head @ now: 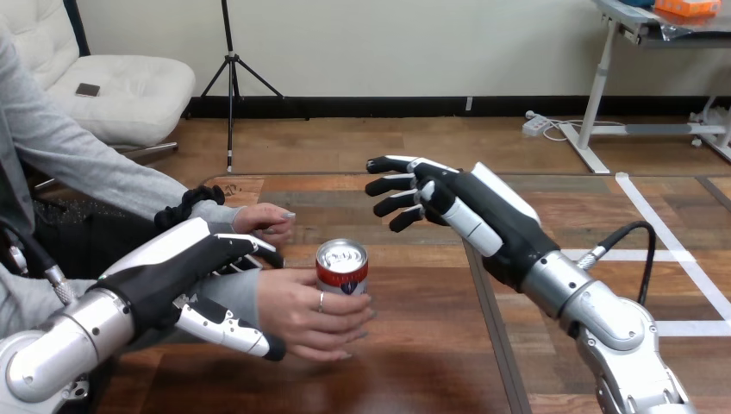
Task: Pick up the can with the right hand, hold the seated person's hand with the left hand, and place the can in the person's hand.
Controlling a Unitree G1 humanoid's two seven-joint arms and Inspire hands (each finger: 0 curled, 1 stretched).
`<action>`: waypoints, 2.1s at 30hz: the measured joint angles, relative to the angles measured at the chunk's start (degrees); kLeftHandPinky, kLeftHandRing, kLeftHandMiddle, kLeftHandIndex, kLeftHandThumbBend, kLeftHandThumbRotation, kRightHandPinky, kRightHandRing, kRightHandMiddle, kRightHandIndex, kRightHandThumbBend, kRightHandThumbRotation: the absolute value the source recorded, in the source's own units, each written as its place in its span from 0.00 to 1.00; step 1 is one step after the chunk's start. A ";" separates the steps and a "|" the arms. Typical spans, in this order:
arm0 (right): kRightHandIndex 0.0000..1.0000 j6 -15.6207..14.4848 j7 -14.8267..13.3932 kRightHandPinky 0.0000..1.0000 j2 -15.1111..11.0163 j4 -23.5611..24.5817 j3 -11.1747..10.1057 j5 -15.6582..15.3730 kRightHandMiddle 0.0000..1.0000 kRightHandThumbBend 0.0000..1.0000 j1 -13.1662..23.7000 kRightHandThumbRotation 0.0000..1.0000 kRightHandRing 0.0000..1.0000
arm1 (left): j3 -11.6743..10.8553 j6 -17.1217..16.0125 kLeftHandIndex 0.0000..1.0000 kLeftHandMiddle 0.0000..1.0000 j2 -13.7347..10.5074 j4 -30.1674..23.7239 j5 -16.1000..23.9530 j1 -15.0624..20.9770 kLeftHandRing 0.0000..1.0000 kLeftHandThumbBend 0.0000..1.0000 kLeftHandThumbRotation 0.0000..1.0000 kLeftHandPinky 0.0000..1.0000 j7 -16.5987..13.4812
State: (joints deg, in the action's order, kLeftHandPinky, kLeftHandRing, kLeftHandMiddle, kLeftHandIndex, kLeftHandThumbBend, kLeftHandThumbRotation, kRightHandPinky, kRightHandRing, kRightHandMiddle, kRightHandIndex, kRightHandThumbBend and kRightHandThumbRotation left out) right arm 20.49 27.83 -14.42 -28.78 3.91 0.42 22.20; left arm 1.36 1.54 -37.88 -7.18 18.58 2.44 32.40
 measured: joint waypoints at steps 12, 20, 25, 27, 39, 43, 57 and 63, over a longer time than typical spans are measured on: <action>0.82 0.00 0.00 0.66 -0.66 0.90 -0.38 0.47 0.78 1.00 -0.32 1.00 0.72 | 0.06 3.93 0.96 0.99 -0.02 -3.26 0.71 -1.29 1.00 1.00 0.30 0.93 0.56; 0.81 -0.01 -0.34 0.67 -0.71 1.71 -0.39 0.79 0.77 1.00 -0.43 1.00 0.71 | 0.23 6.04 0.98 1.00 -0.02 -4.58 2.28 -1.94 1.00 1.00 0.30 0.99 1.11; 0.81 -0.01 -0.57 0.67 -0.71 1.88 -0.39 0.94 0.77 1.00 -0.45 1.00 0.71 | 0.35 6.39 0.98 1.00 -0.02 -4.75 2.37 -2.19 1.00 1.00 0.33 1.00 1.26; 0.81 -0.02 -0.66 0.67 -0.71 2.01 -0.39 0.94 0.77 1.00 -0.52 1.00 0.70 | 0.37 6.42 0.99 1.00 -0.02 -4.83 2.36 -2.31 1.00 1.00 0.38 1.00 1.31; 0.81 -0.09 -0.79 0.66 -0.71 3.20 -0.39 1.01 0.77 1.00 -1.48 1.00 0.70 | 0.38 5.23 0.99 1.00 -0.02 -4.98 2.17 -2.72 1.00 1.00 0.63 0.98 0.97; 0.80 -0.08 -0.79 0.66 -0.70 3.55 -0.38 1.01 0.76 1.00 -1.86 1.00 0.69 | 0.37 3.50 0.98 0.99 0.00 -4.95 2.10 -3.06 1.00 0.98 0.71 0.96 -0.02; 0.80 -0.08 -0.70 0.65 -0.63 5.53 -0.41 2.93 0.77 1.00 -3.85 1.00 0.70 | -0.99 -4.00 0.91 0.91 2.25 -4.25 0.17 -5.36 0.90 0.82 0.87 0.75 -8.22; 0.81 0.06 -0.66 0.65 -0.58 6.47 -0.48 4.30 0.77 1.00 -4.99 1.00 0.71 | -2.68 -8.45 0.88 0.87 5.57 -2.43 -3.44 -6.63 0.82 0.70 0.81 0.65 -13.09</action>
State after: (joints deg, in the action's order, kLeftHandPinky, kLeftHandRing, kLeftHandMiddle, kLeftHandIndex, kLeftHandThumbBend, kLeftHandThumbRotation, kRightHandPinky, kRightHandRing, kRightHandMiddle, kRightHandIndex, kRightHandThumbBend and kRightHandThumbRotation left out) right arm 20.54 27.17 -15.01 -22.31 3.43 4.72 17.21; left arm -1.32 -6.91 -32.32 -9.61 15.14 -4.19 19.31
